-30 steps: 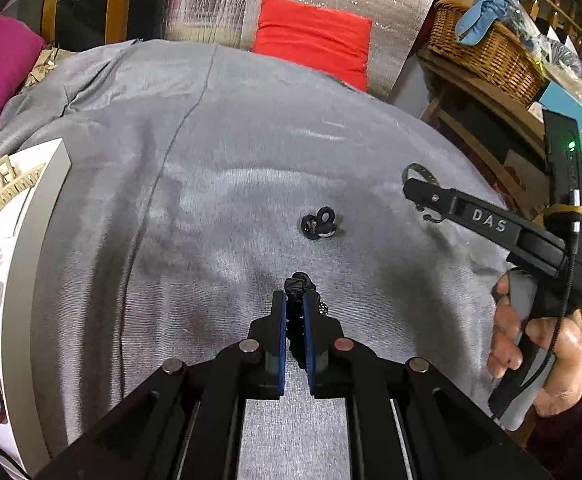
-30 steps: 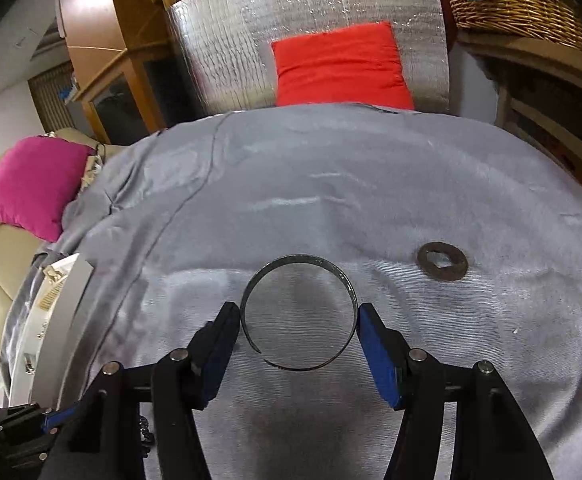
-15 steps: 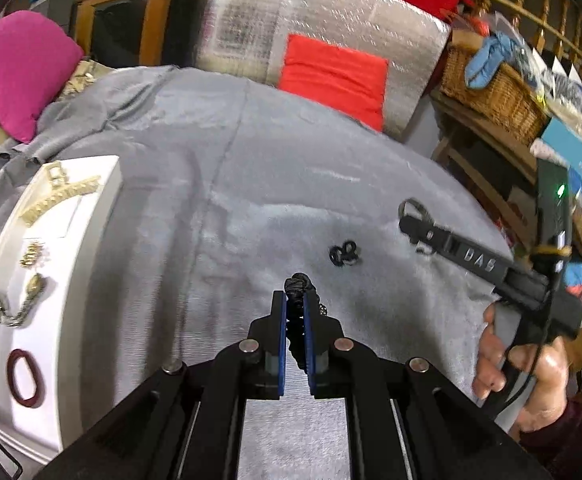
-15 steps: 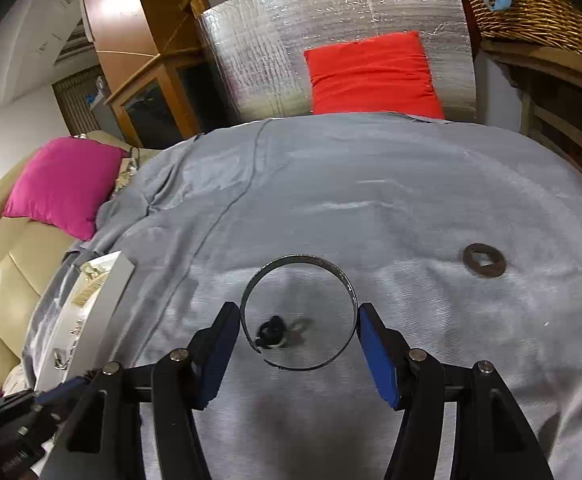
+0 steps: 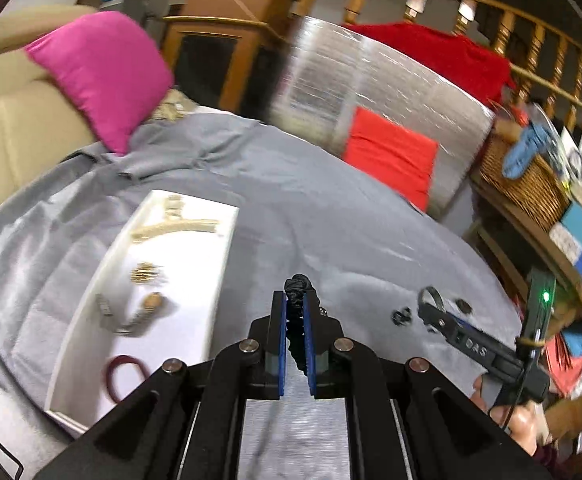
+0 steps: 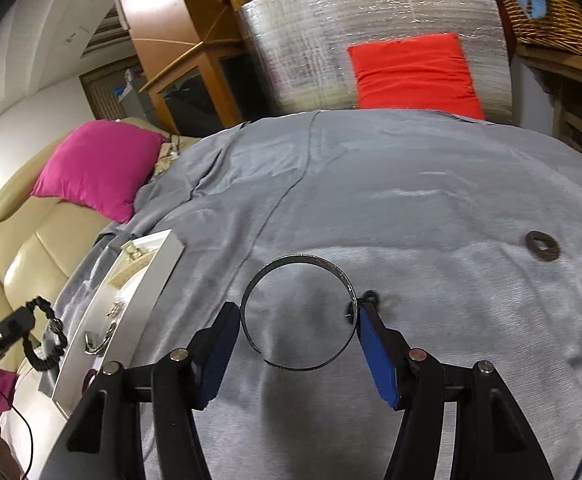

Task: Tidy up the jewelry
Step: 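Carry the bangle in the right tool and bracelet in the left tool to the tray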

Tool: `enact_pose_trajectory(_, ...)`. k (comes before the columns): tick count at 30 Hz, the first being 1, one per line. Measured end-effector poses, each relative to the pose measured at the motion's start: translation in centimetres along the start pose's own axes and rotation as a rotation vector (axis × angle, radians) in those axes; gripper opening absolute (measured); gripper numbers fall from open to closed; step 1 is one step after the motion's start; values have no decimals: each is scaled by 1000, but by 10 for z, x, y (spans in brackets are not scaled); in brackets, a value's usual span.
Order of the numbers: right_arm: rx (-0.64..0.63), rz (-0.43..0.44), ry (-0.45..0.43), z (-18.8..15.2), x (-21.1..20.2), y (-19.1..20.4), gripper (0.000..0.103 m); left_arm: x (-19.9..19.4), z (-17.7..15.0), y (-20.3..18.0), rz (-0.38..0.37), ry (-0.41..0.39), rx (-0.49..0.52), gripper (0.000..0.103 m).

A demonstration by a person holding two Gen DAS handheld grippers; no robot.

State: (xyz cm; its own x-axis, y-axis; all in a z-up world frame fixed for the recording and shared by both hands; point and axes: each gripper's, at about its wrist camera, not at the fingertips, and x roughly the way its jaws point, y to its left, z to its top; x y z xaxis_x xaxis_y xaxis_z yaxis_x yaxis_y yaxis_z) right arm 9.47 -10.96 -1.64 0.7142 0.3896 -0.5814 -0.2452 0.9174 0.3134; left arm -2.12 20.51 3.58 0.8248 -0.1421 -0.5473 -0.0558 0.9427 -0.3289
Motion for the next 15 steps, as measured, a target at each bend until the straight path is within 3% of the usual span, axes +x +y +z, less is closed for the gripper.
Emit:
enact_pose_trajectory(8,-21,47,7,-5,7,30,63,-2,6,47,57,-6,-47,8)
enact_pose_trajectory(15,-44,148,47,2,24,74,63,12,-4,67,57,72,-81,8)
